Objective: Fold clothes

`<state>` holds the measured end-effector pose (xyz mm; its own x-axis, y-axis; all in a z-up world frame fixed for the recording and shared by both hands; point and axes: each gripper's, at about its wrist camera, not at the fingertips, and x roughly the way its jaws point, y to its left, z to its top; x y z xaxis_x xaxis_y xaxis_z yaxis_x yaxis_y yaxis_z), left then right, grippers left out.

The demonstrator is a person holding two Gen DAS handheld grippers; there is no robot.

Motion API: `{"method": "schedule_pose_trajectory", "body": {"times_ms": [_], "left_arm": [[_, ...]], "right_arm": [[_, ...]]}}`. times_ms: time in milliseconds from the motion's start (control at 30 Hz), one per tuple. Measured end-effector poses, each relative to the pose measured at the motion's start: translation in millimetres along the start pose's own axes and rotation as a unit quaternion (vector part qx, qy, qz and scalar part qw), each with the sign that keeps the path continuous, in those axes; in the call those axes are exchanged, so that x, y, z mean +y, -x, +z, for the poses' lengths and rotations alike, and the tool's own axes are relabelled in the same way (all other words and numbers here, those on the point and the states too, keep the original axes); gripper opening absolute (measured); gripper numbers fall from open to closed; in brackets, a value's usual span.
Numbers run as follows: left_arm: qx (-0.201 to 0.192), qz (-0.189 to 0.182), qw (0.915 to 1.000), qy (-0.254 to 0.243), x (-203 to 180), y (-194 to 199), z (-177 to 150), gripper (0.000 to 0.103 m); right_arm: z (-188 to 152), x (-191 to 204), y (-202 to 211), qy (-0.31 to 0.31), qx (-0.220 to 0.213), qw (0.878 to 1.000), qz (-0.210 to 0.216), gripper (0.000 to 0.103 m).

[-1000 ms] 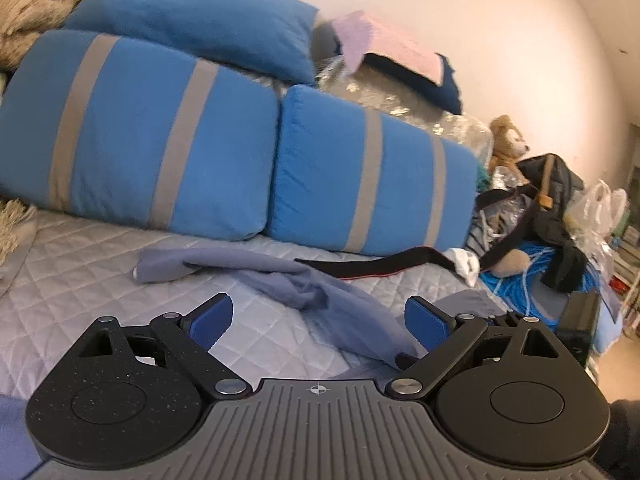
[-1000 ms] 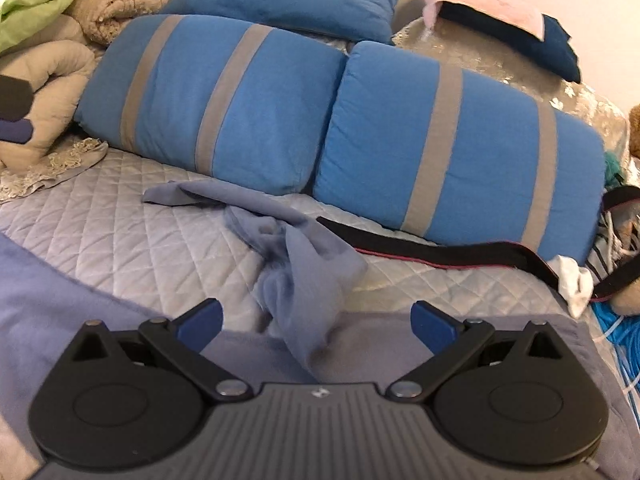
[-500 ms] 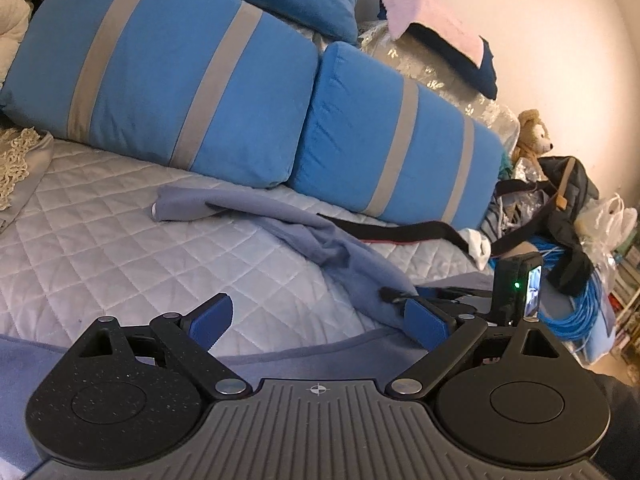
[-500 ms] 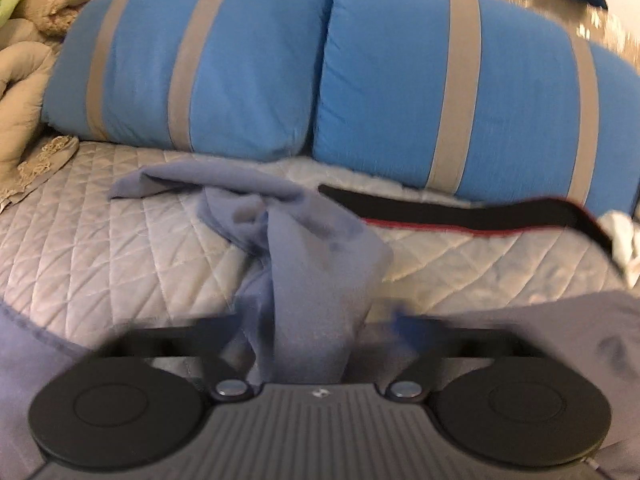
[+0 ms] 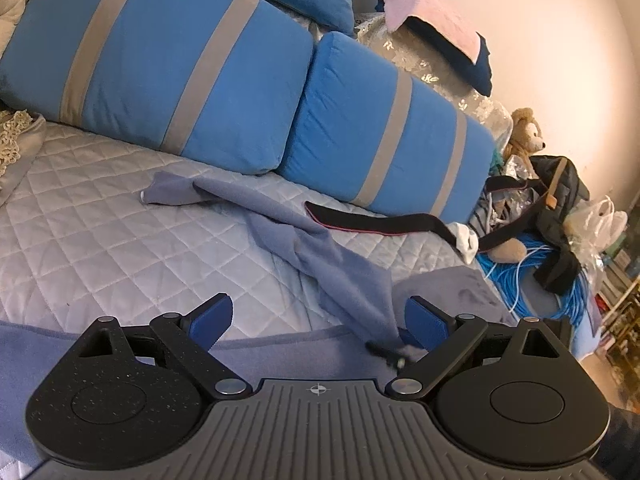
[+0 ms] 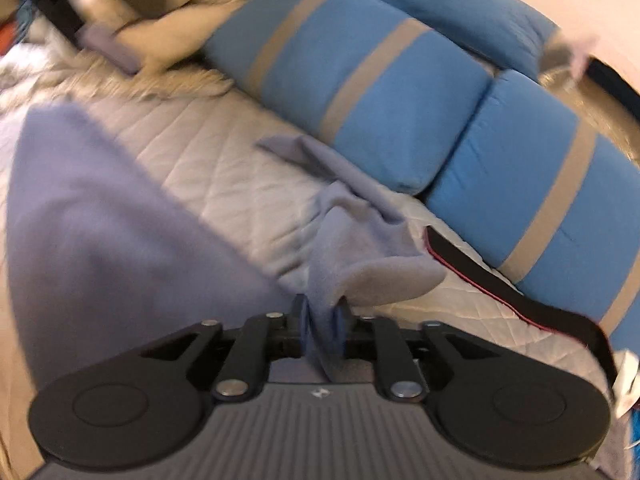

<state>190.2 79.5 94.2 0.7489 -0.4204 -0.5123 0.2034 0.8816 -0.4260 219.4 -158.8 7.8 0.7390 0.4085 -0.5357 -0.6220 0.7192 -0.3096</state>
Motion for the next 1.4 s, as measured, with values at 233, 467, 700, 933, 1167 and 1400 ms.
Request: {"method": "schedule_pose_trajectory", "body": {"times_ms": [233, 467, 700, 933, 1167, 1400], "left_arm": [[0.003, 0.003, 0.9999, 0.014, 5, 1, 2, 0.095], [0.012, 0.008, 0.9997, 0.018, 7, -4, 3, 0.095], [0.013, 0.006, 0.9995, 0.026, 10, -4, 4, 0.095], [0.009, 0.008, 0.9995, 0.030, 13, 0, 4, 0.095], [0.020, 0.017, 0.9978, 0.061, 27, -1, 3, 0.095], [0.023, 0.033, 0.9951, 0.091, 43, 2, 3, 0.095]], "right_arm": [[14, -68, 11, -0.194, -0.051, 0.980, 0.008, 0.080], [11, -146, -70, -0.363, 0.064, 0.929, 0.034, 0.080], [6, -154, -93, -0.411, 0.073, 0.905, 0.086, 0.000], [48, -115, -37, -0.300, -0.022, 0.947, 0.111, 0.000], [68, -35, 22, -0.109, -0.054, 0.985, 0.123, 0.000], [41, 29, 56, 0.038, -0.028, 0.991, 0.125, 0.000]]}}
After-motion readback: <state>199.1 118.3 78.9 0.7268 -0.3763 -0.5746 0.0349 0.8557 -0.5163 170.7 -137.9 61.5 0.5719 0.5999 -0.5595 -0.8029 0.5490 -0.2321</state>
